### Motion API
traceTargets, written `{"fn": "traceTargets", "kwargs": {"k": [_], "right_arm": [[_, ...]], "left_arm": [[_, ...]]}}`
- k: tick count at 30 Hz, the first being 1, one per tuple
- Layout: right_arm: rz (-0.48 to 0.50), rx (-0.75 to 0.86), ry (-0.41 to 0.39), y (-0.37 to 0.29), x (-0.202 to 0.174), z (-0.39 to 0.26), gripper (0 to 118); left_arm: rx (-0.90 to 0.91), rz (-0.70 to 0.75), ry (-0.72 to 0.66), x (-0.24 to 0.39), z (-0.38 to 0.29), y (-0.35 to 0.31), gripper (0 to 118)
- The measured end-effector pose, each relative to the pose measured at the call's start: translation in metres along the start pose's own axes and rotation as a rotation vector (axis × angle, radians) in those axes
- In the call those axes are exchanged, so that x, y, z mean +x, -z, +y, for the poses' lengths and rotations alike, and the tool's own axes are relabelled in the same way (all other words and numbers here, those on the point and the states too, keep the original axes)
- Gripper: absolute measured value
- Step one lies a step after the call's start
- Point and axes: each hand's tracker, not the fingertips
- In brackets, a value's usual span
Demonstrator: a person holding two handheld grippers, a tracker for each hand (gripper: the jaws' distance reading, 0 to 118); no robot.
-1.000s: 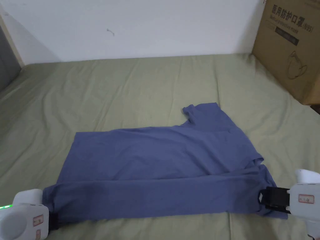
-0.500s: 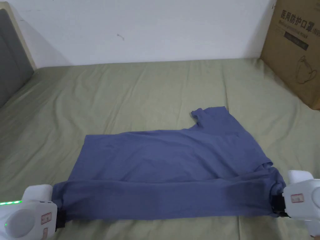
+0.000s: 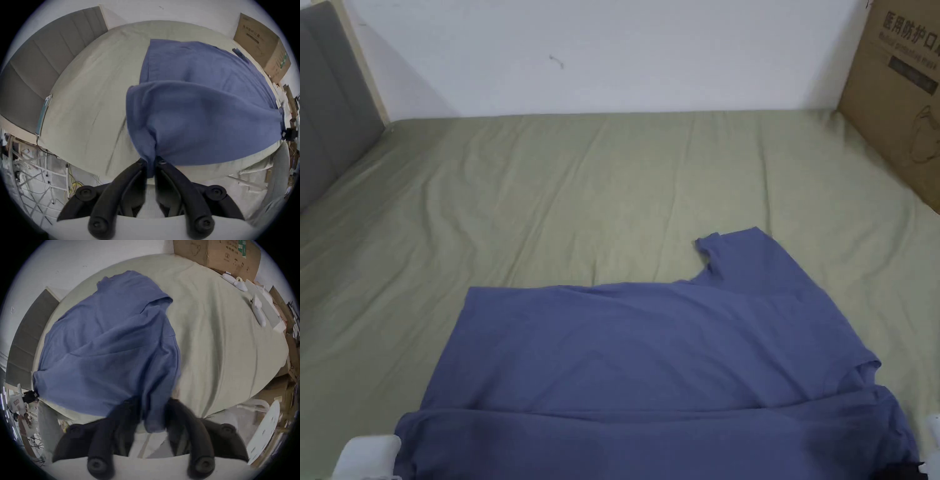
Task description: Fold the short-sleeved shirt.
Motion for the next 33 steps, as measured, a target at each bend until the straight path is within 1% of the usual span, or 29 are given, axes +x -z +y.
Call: {"fn": "traceTargets", "kwargs": {"k": [1, 2, 3, 4, 7, 8, 9, 10, 11, 12, 13, 15, 16, 18, 21, 23, 25, 26, 27, 28, 29, 33], "right_arm": [[-0.011, 0.015, -0.016, -0.003, 0.001, 0.004, 64], [-0.025, 0.021, -0.028, -0.007, 0.0, 0.009, 74], [-0.033, 0.04, -0.032, -0.014, -0.001, 0.013, 75], [-0.027, 0.063, -0.033, -0.022, -0.002, 0.019, 75], [0.026, 0.132, -0.027, -0.042, -0.006, 0.041, 75], [0.052, 0.157, -0.045, -0.047, -0.011, 0.049, 72], [0.055, 0.175, -0.064, -0.05, -0.016, 0.055, 63], [0.037, 0.185, -0.101, -0.051, -0.024, 0.064, 28], [0.008, 0.197, -0.139, -0.05, -0.03, 0.07, 0], [-0.028, 0.208, -0.168, -0.044, -0.038, 0.074, 0], [-0.033, 0.203, -0.158, -0.039, -0.041, 0.08, 0], [0.022, 0.163, -0.168, -0.023, -0.044, 0.09, 0], [0.033, 0.16, -0.153, -0.016, -0.045, 0.094, 0], [0.036, 0.146, -0.158, -0.002, -0.048, 0.107, 0], [0.055, 0.145, -0.129, 0.015, -0.05, 0.141, 0], [0.084, 0.167, -0.097, 0.028, -0.05, 0.174, 0], [0.086, 0.182, -0.064, 0.041, -0.051, 0.208, 0], [0.086, 0.18, -0.068, 0.049, -0.051, 0.227, 7], [0.086, 0.183, -0.064, 0.058, -0.052, 0.242, 32], [0.075, 0.175, -0.067, 0.07, -0.052, 0.26, 80], [0.026, 0.148, -0.078, 0.083, -0.05, 0.276, 100], [-0.015, 0.108, -0.057, 0.116, -0.039, 0.302, 101]], "left_arm": [[0.004, 0.016, 0.0, -0.001, 0.003, -0.003, 52], [0.02, 0.041, 0.004, -0.002, 0.005, -0.005, 79], [0.033, 0.051, 0.013, -0.003, 0.011, -0.015, 95], [0.05, 0.04, 0.014, -0.005, 0.015, -0.023, 97], [0.142, -0.044, -0.026, -0.007, 0.034, -0.042, 96], [0.176, -0.087, -0.042, -0.007, 0.041, -0.045, 92], [0.196, -0.119, -0.058, -0.007, 0.047, -0.046, 77], [0.213, -0.15, -0.079, -0.006, 0.055, -0.045, 35], [0.216, -0.165, -0.088, -0.005, 0.061, -0.042, 0], [0.213, -0.167, -0.097, -0.001, 0.066, -0.033, 0], [0.196, -0.139, -0.073, 0.003, 0.071, -0.028, 0], [0.158, -0.118, -0.035, 0.012, 0.077, -0.015, 0], [0.15, -0.124, -0.029, 0.014, 0.081, -0.01, 0], [0.126, -0.133, -0.035, 0.015, 0.09, -0.006, 0], [0.14, -0.132, -0.036, 0.021, 0.106, -0.005, 0], [0.147, -0.127, -0.042, 0.026, 0.12, -0.006, 0], [0.145, -0.126, -0.042, 0.031, 0.13, -0.001, 0], [0.145, -0.119, -0.038, 0.035, 0.135, 0.003, 0], [0.143, -0.113, -0.032, 0.038, 0.14, 0.006, 0], [0.138, -0.11, -0.024, 0.041, 0.143, 0.009, 0], [0.133, -0.109, -0.019, 0.045, 0.146, 0.012, 0], [0.092, -0.129, -0.03, 0.049, 0.154, 0.03, 0]]}}
